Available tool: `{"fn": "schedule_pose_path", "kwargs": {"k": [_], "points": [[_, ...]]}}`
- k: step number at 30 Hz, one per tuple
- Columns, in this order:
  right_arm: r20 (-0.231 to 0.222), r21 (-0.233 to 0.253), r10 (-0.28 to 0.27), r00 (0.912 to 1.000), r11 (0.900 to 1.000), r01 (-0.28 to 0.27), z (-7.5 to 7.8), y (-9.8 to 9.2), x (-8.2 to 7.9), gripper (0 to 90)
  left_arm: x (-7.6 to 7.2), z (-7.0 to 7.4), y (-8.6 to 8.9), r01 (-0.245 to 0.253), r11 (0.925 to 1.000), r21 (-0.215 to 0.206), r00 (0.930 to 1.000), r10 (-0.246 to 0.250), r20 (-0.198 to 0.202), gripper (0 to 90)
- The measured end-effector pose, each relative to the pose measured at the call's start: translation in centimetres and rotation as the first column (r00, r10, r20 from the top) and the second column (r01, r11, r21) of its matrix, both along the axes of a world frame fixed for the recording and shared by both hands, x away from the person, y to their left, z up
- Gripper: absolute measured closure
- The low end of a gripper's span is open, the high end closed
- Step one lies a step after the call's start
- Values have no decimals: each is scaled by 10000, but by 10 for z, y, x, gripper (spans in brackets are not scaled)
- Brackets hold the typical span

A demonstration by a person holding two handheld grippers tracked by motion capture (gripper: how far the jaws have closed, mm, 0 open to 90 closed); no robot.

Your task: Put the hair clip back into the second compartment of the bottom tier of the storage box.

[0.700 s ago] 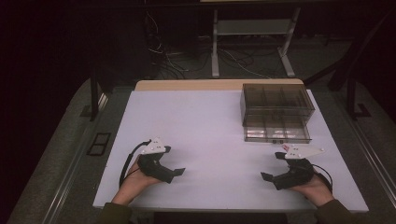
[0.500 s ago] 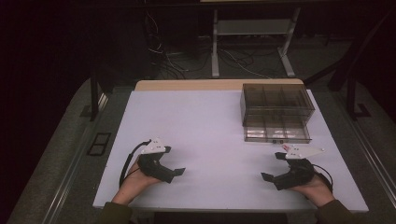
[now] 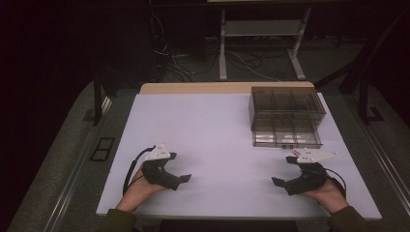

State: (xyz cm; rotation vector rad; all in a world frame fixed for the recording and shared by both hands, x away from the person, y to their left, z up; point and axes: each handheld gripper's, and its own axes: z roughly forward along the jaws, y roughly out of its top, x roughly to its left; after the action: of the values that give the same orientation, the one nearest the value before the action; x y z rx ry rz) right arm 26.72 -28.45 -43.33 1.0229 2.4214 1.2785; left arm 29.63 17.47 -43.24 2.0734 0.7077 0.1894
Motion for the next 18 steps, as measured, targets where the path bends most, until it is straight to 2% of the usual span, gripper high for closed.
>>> {"fn": "schedule_pose_path", "kwargs": {"k": [7,18], "points": [[-207,7,56,9998,10000,-56,2,0,4,14,-1,-1,2,-24,10000,-48,9999,24,-134,0],[-104,-154,286,9995,9995,-288,5,1,5,14,-4,0,5,-152,9996,-245,9997,148,-194,0]]}}
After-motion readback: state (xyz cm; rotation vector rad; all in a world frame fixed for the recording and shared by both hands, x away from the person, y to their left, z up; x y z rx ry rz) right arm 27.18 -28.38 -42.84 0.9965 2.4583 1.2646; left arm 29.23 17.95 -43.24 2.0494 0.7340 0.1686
